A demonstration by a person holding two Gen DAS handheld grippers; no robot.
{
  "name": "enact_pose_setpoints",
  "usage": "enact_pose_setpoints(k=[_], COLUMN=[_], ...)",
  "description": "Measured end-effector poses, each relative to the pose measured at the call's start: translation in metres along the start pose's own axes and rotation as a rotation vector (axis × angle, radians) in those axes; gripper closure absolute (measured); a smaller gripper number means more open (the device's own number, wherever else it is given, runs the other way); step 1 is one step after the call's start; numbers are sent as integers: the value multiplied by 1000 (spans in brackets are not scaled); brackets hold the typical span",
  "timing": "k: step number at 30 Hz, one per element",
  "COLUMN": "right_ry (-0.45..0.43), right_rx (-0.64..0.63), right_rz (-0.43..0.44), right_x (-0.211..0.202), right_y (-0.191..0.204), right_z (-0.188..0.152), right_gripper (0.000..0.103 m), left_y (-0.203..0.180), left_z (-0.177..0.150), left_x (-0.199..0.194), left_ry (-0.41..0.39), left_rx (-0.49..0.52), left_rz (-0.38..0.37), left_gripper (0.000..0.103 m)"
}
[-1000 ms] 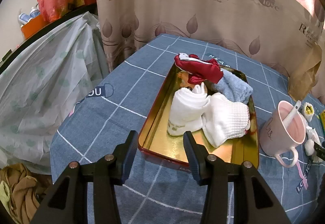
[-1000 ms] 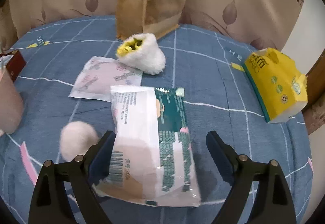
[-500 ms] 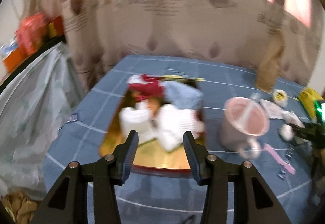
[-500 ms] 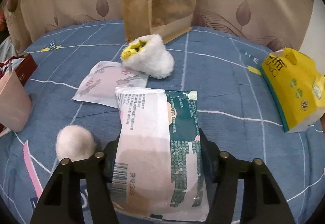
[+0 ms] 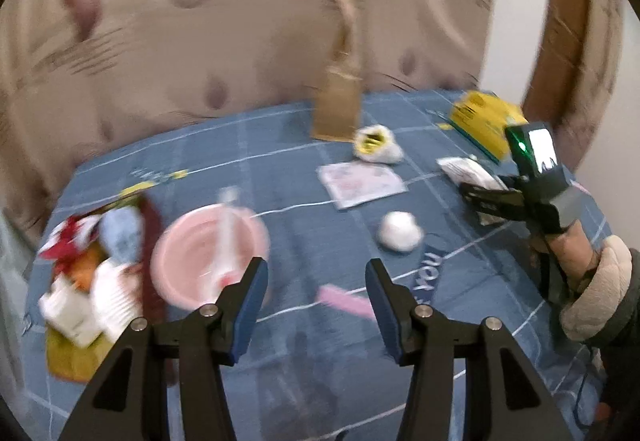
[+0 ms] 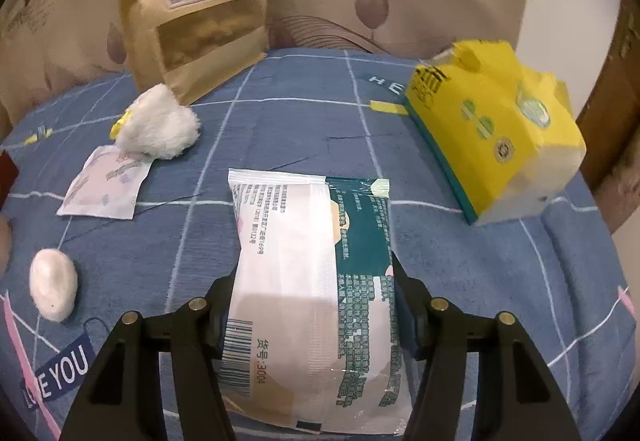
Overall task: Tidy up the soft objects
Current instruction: 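Grasp the white cotton ball with the left gripper while the right holds the wipe packet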
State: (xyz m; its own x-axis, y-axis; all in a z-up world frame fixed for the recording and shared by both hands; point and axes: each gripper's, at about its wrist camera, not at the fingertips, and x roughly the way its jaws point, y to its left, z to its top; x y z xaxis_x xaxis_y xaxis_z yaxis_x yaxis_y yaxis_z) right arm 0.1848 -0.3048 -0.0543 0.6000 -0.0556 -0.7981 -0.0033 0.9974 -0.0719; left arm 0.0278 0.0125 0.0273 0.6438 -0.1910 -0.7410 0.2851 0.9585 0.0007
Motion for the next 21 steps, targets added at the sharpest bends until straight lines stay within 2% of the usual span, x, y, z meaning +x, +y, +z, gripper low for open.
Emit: enact_pose_setpoints(k=[5, 16, 21], right_ry=[2, 5, 8], right_rx=[-9, 10, 12], right_rz=[-7, 23, 30], right_x=[1, 2, 2], right_y=[3, 1, -1], right_z=[-2, -4, -6], right_gripper=[44, 41, 40], left_y=[-46, -90, -93], left_z=[20, 37, 36], left_x=[42, 111, 141], left_ry=[66, 180, 239], left_rx=[76, 34, -9], left_rz=[-61, -137, -105], left_gripper=[51, 51, 51])
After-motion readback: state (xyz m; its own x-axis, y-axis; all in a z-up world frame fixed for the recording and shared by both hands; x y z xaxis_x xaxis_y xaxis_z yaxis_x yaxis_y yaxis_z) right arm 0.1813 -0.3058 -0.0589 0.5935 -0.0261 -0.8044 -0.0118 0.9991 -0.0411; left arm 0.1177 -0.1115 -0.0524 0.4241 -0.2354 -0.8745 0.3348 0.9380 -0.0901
